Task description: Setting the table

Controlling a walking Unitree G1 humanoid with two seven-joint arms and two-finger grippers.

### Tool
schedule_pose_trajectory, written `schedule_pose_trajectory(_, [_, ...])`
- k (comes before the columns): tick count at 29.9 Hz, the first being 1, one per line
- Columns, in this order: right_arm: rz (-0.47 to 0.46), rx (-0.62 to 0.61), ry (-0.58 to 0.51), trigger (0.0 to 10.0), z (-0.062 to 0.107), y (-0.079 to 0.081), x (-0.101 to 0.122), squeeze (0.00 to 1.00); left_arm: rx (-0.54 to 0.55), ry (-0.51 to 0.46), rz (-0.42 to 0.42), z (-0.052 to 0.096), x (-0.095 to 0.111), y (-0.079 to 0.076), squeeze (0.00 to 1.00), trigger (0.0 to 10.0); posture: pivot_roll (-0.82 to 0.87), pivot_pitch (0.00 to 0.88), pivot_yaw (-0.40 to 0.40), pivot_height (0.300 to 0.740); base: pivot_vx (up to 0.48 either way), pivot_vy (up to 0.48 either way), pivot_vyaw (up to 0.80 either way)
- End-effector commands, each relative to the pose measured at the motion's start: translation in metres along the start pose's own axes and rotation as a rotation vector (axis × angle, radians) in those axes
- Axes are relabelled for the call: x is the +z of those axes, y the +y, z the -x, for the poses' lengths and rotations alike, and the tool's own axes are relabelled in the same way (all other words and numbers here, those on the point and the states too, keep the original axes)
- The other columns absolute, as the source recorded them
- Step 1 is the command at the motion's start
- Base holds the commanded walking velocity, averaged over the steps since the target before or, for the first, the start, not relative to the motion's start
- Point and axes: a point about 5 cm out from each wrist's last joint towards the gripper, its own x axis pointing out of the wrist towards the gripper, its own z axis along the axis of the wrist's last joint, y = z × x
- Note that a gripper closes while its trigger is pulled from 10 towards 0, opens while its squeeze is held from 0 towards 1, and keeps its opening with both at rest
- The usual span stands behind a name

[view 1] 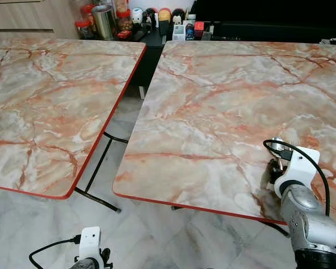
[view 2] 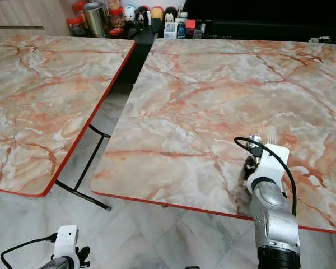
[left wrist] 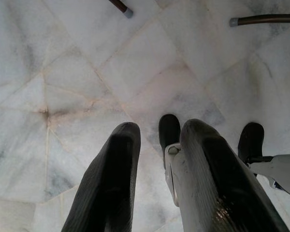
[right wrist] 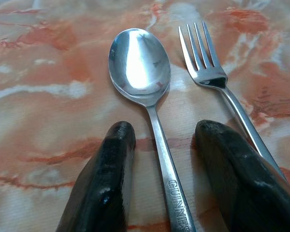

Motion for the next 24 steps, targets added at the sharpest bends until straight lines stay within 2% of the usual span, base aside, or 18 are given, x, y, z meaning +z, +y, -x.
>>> schedule_pose_trajectory(1, [0.000,-0.013,0.015,8.5,-0.0007,-0.0030,-0.0023,0.00,0.010,0.028,-0.010,0.0016,-0.0062,0.0056,0.00,10.0,-0.08,0.143,0.062,0.740,0.000,0.000,0.00])
schedule_pose_trajectory(3, [0.003,-0.008,0.017,7.2,-0.0010,-0.0027,-0.0022,0.00,0.008,0.030,-0.009,0.0016,-0.0066,0.0049,0.00,10.0,-0.08,0.143,0.062,0.740,0.000,0.000,0.00])
schedule_pose_trajectory(4, [0.004,-0.006,0.017,7.2,-0.0011,-0.0026,-0.0022,0.00,0.007,0.030,-0.008,0.0016,-0.0067,0.0048,0.00,10.0,-0.08,0.143,0.062,0.740,0.000,0.000,0.00])
schedule_pose_trajectory(5, [0.006,-0.004,0.019,5.6,-0.0013,-0.0024,-0.0023,0.00,0.007,0.030,-0.007,0.0015,-0.0067,0.0044,0.00,10.0,-0.08,0.143,0.060,0.740,0.000,0.000,0.00])
schedule_pose_trajectory(6, [0.007,-0.002,0.020,4.4,-0.0014,-0.0022,-0.0024,0.00,0.006,0.030,-0.007,0.0015,-0.0066,0.0043,0.00,10.0,-0.08,0.143,0.060,0.740,0.000,0.000,0.00])
schedule_pose_trajectory(7, [0.009,0.000,0.021,2.4,-0.0015,-0.0022,-0.0024,0.00,0.006,0.030,-0.006,0.0015,-0.0066,0.0042,0.00,10.0,-0.08,0.143,0.060,0.740,0.000,0.000,0.00])
schedule_pose_trajectory(8, [0.010,0.001,0.022,2.4,-0.0015,-0.0021,-0.0025,0.00,0.006,0.030,-0.006,0.0015,-0.0066,0.0041,0.00,10.0,-0.08,0.143,0.060,0.740,0.000,0.000,0.00])
schedule_pose_trajectory(9, [0.011,0.007,0.023,0.0,-0.0015,-0.0015,-0.0024,0.00,0.006,0.030,-0.005,0.0014,-0.0066,0.0040,0.00,10.0,-0.08,0.143,0.060,0.740,0.000,0.000,0.00])
schedule_pose_trajectory(20, [0.013,0.023,0.023,0.0,-0.0025,0.0005,-0.0012,0.00,0.002,0.036,0.000,0.0014,-0.0076,0.0032,0.00,10.0,-0.08,0.141,0.055,0.740,0.000,0.000,0.00])
schedule_pose_trajectory(24, [0.010,0.041,0.026,0.0,-0.0024,0.0058,-0.0024,0.00,0.012,0.039,-0.005,0.0016,-0.0083,0.0042,0.00,10.0,-0.08,0.141,0.055,0.740,0.000,0.000,0.00])
